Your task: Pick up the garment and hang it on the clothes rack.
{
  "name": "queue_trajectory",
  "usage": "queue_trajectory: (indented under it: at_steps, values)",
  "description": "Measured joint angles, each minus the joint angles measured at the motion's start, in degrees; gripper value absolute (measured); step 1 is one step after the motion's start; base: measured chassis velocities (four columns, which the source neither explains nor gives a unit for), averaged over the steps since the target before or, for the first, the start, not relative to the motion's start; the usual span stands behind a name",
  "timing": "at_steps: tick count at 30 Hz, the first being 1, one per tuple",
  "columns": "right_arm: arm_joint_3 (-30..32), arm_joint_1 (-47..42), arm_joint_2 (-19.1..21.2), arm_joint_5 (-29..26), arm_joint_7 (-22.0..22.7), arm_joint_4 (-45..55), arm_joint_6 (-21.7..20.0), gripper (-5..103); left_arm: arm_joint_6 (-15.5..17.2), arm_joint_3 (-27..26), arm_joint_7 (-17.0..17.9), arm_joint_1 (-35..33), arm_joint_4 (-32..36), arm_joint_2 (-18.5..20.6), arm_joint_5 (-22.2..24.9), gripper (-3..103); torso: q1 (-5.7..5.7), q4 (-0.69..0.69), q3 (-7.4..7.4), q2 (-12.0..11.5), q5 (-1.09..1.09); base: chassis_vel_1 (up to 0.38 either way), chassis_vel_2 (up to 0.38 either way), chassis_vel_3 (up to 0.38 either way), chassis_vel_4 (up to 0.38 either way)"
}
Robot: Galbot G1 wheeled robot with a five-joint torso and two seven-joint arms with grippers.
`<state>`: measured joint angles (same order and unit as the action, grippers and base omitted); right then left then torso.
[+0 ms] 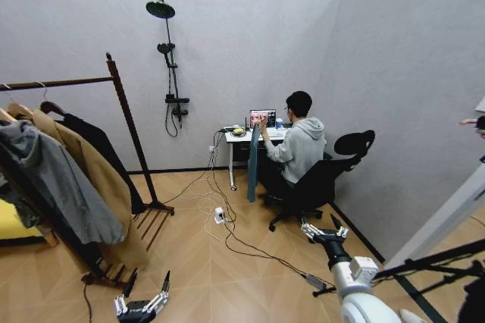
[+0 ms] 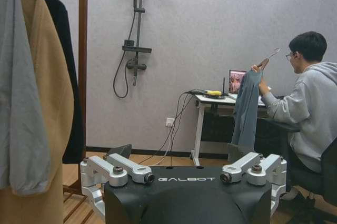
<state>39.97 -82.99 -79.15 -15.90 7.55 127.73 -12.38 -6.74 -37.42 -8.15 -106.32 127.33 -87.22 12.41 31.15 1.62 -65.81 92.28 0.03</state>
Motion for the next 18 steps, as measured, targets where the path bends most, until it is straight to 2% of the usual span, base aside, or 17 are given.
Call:
queue_trajectory:
  at_steps: [2,10,12,15,18]
  values:
    - [-0.17,0.1,-0.01,0.04,-0.01,0.09,0.0,100,0.0,0.0,0.0,0.0,-0.01,0.0,0.0,100,0.01,-0.01,0.0,-0.01,-0.04,0.175,-0.189,-0.192,0.205]
    - [-0.61,0.02,-0.15,0.48,0.0,0.31,-0.01,100,0.0,0.0,0.0,0.0,0.0,0.0,0.0,100,0.0,0.0,0.0,0.0,0.0,0.197,-0.198,-0.2,0.198]
    - [-0.76,0.01,-0.23,0.65,0.0,0.33,-0.01,100,0.0,0.0,0.0,0.0,-0.01,0.0,0.0,100,0.0,-0.01,0.0,0.0,-0.06,0.18,-0.184,-0.192,0.195]
    - [-0.87,-0.07,-0.31,0.81,0.01,0.33,-0.01,100,0.0,0.0,0.0,0.0,0.0,0.0,0.0,100,0.01,0.0,0.0,-0.01,0.02,0.185,-0.163,-0.199,0.177]
    - [-1.02,-0.13,-0.37,0.92,0.01,0.42,-0.01,100,0.0,0.0,0.0,0.0,0.0,0.01,0.0,100,0.0,-0.01,0.0,0.0,-0.07,0.175,-0.191,-0.167,0.189]
